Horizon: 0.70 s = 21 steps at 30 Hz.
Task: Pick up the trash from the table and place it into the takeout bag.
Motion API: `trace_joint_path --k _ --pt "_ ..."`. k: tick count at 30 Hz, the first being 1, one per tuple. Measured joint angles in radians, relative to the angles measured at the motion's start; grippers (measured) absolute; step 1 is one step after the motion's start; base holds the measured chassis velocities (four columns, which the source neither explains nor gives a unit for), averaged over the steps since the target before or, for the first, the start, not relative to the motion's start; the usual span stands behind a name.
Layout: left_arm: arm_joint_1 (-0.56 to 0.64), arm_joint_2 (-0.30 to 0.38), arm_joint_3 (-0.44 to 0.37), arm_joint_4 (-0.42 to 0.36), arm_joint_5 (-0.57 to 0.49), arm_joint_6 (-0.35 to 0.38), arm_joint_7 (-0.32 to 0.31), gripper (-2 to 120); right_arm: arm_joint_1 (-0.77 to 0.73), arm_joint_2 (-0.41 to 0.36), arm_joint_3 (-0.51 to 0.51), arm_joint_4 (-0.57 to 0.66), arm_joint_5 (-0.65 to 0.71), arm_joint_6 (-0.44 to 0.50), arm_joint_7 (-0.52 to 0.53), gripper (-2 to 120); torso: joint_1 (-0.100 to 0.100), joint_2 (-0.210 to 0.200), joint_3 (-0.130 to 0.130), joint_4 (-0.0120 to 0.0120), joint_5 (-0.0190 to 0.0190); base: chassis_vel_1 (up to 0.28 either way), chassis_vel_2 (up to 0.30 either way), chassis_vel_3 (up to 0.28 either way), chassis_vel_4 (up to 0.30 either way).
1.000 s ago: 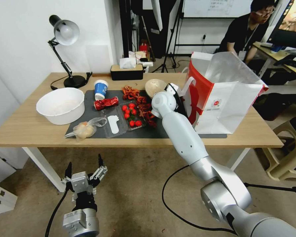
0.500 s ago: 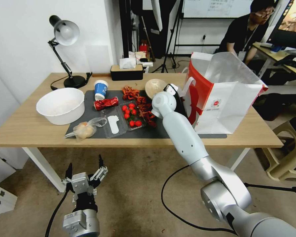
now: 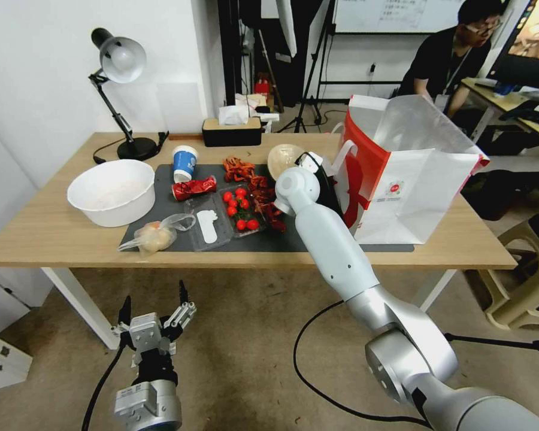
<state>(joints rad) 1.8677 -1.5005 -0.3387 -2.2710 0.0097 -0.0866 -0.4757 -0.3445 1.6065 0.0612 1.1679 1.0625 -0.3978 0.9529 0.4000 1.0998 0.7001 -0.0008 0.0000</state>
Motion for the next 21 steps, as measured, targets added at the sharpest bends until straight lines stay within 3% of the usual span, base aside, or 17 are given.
trace_joint_path --k 6,12,14,16,21 --pt "0.004 0.0 -0.004 -0.009 0.003 -0.001 0.001 100 -0.033 -0.042 -0.058 0.082 -0.038 0.01 -0.032 3 0.0 0.0 0.0 0.0008 0.0 0.0 0.0 0.0 0.0" --pt "0.005 0.0 -0.013 -0.017 0.002 -0.001 0.001 100 -0.059 -0.084 -0.103 0.136 -0.114 0.03 -0.085 3 0.0 0.0 0.0 0.0008 0.0001 0.0 0.0 0.0 0.0" --pt "0.003 -0.002 -0.017 -0.021 0.0 0.0 0.001 100 -0.07 -0.102 -0.12 0.157 -0.156 0.044 -0.124 3 0.0 0.0 0.0 0.0007 0.0001 0.0 0.0 0.0 0.0" --pt "0.004 -0.006 -0.02 -0.023 -0.001 0.001 0.001 100 -0.091 -0.143 -0.157 0.216 -0.238 0.085 -0.226 3 0.0 0.0 0.0 0.0008 0.0002 0.0 0.0 0.0 0.0" --pt "0.007 -0.02 -0.017 -0.034 0.0 0.001 0.001 100 -0.1 -0.2 -0.198 0.28 -0.37 0.148 -0.325 3 0.0 0.0 0.0 0.0008 0.0002 0.0 0.0 0.0 0.0"
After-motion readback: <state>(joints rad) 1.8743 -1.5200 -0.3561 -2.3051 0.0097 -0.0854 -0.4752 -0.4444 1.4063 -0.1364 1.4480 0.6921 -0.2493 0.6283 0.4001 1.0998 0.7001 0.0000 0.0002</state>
